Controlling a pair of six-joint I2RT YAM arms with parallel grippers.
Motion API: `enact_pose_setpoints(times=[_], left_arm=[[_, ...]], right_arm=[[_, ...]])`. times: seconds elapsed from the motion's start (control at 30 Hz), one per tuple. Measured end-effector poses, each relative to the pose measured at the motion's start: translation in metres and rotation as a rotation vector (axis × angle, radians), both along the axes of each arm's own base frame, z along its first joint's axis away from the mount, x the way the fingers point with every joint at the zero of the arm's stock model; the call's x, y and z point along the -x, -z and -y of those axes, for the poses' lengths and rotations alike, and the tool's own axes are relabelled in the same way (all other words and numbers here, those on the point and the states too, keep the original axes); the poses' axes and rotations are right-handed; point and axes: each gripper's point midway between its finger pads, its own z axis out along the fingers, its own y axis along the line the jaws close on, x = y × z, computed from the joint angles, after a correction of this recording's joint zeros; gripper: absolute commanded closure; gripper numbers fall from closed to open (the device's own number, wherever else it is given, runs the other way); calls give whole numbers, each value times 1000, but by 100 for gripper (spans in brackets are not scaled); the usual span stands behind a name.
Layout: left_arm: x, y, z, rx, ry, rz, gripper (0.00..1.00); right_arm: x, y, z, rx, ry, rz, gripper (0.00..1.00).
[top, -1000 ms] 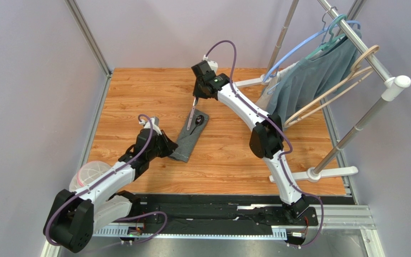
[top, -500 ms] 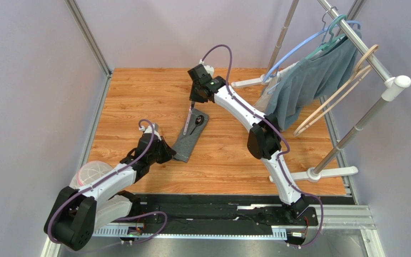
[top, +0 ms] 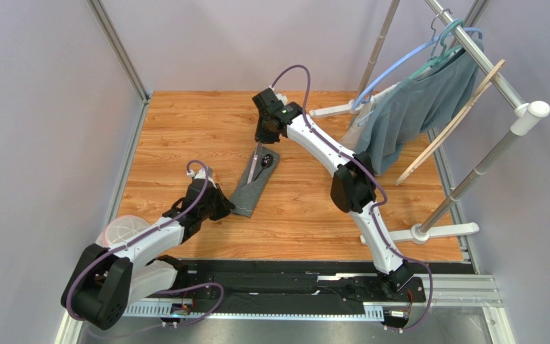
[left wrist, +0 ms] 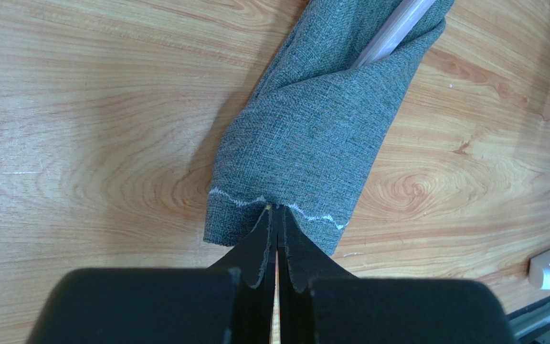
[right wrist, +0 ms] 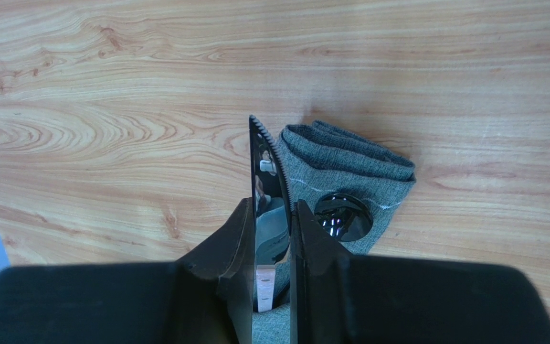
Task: Fold the napkin into a case and place the utensils inside
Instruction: Insert the knife into the folded napkin.
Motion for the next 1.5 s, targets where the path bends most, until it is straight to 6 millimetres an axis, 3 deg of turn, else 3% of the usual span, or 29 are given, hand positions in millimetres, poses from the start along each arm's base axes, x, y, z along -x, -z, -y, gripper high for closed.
enact_pose_setpoints(times=[0.83, 1.5], left_arm=[[2, 3, -1, -5, 3, -4, 100], [2, 4, -1, -7, 4, -7, 100]], right_arm=[[41, 55, -11, -25, 41, -232, 100], [64, 76, -16, -56, 99, -340, 100]])
